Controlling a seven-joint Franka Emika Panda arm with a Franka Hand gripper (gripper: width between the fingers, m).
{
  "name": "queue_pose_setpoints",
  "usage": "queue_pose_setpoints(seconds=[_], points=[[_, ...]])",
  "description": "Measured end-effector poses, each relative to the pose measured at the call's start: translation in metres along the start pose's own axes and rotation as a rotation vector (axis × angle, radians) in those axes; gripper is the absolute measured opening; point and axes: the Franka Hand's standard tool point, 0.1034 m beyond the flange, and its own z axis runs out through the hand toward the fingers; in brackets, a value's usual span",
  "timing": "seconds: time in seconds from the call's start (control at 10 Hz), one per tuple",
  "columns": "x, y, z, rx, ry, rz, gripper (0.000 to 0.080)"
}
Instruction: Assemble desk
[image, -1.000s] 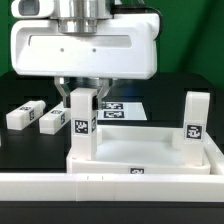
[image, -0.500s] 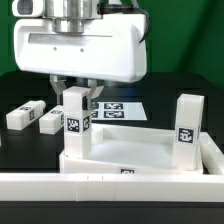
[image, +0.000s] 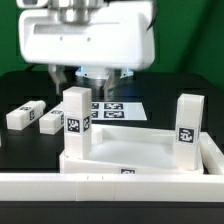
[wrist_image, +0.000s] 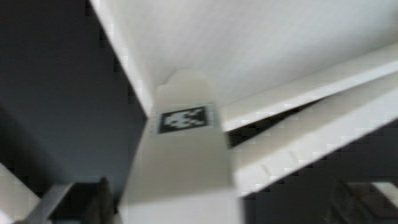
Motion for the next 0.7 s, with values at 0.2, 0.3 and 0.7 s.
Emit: queue_pose_setpoints(seconds=[0.2,0.3,0.7], points=[[-0.026,-0.004,0.004,0.005,0.006,0.022,0.0649],[-0.024,-0.004,0.004,0.006,0.005,0.016,0.0649],[-0.026,-0.006,0.006,0.005,0.002,0.038,0.0649]])
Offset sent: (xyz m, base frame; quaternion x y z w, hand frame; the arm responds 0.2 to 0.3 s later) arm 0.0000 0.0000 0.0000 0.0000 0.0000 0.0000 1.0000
